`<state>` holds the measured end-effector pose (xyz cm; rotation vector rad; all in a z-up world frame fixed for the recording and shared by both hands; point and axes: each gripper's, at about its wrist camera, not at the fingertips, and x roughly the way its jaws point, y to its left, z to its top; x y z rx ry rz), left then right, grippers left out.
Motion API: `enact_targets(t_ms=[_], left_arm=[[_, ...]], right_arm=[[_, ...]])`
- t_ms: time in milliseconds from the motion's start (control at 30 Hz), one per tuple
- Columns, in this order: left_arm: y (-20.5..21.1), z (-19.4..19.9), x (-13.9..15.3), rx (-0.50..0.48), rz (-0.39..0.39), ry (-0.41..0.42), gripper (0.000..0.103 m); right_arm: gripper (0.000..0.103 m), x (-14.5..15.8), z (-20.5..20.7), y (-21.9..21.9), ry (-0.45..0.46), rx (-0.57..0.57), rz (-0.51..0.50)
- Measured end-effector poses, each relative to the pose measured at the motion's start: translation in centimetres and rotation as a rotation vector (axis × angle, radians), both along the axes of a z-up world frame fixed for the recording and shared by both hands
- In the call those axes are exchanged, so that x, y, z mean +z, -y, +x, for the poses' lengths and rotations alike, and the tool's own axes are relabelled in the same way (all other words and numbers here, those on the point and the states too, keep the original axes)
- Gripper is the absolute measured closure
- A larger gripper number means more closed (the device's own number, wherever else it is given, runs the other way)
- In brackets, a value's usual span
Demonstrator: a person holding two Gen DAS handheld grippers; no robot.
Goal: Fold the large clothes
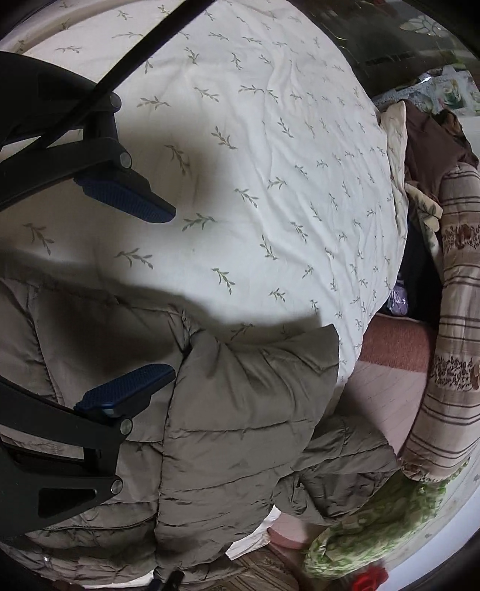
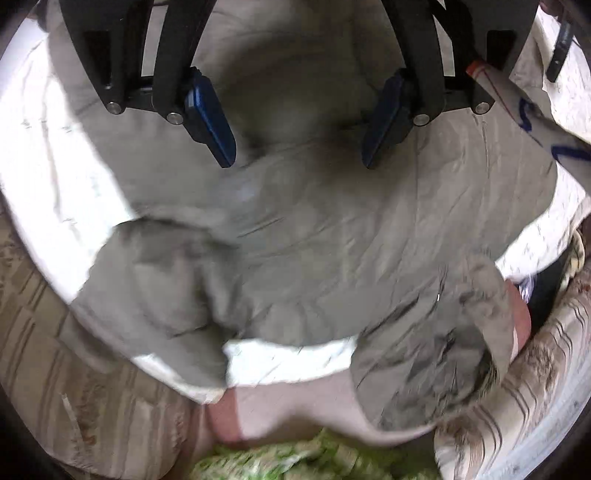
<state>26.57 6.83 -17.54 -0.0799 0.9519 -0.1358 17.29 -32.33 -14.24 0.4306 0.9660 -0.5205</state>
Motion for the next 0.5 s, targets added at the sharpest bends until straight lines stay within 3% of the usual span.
enact_targets(t_ms=[100, 200, 267, 300, 333, 500], left_arm=[[-0.2, 0.1, -0.1, 0.009, 0.005, -0.004, 0.025], [-0.7, 0.4, -0.3, 0.03, -0.006, -0.014, 0.025], [-1.1, 0.4, -0.2, 0.041, -0.012, -0.014, 0.025], [-1.1, 0.5, -0.2, 0.044, -0.011, -0.013, 0.025], [-1.2, 0.5, -0.2, 0.046, -0.006, -0.013, 0.025], [-0.8, 1.0, -0.5, 0.036, 0.015, -0.018, 0.025]], right_arm=[[0.023, 0.9, -0.2, -0.2, 0.019, 0.046, -0.05], [0.02, -0.9, 1.3, 0.1, -0.037, 0.06, -0.001], [0.026, -2.8, 2.7, 0.1, -0.075, 0.057, 0.028], [0.041, -4.2, 3.9, 0.0, -0.109, 0.064, 0.039], [0.047, -4.7, 4.5, 0.0, -0.118, 0.068, 0.048], [0.047, -5.4, 9.2, 0.1, -0.123, 0.079, -0.016]])
